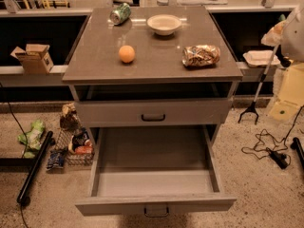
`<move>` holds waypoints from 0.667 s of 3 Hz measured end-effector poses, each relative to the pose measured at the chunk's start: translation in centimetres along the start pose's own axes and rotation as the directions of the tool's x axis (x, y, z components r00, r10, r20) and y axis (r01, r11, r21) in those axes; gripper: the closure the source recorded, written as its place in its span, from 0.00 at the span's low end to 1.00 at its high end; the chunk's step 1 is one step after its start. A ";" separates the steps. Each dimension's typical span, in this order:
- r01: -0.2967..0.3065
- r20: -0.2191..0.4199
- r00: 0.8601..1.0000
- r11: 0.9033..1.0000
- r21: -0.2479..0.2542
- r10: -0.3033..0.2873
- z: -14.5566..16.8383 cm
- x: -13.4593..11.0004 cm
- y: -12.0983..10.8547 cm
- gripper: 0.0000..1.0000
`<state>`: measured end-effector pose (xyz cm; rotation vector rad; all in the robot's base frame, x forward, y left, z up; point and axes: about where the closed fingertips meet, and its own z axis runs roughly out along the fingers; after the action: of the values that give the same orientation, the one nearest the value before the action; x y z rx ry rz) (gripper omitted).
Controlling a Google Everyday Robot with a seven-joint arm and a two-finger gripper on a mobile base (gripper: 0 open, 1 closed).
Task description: Place orange can into middle drawer
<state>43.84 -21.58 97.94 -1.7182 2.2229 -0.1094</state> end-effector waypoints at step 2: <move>0.021 0.015 1.000 1.000 -0.007 -0.021 1.1 -0.5 -2.0 0.00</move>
Offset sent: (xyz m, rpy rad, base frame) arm 0.0577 0.0007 -0.0147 0.0229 0.0197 0.0646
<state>46.14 -21.46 97.52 -1.7410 2.1973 -0.0929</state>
